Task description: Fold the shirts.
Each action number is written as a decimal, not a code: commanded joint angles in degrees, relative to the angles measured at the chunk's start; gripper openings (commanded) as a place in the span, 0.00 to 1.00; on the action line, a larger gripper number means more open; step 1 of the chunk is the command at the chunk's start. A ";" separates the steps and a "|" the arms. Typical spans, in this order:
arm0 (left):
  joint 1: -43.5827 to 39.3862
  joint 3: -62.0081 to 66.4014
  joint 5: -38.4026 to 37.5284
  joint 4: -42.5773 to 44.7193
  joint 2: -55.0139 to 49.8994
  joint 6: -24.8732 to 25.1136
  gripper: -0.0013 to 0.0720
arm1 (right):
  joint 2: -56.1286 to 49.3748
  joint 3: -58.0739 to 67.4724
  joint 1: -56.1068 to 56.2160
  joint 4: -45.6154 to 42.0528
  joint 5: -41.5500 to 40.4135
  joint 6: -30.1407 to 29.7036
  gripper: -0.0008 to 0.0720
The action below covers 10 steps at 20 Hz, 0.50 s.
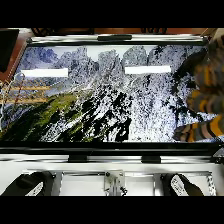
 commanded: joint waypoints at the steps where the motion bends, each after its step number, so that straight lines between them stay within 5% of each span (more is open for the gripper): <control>1: 0.04 -0.02 -3.78 -0.02 0.02 -1.66 0.83 | -2.29 0.07 -4.74 3.61 -2.47 -0.61 0.08; 10: 0.04 0.00 -5.86 -0.04 0.07 -6.43 0.83 | -12.26 0.83 -6.80 -0.87 -22.77 6.25 0.08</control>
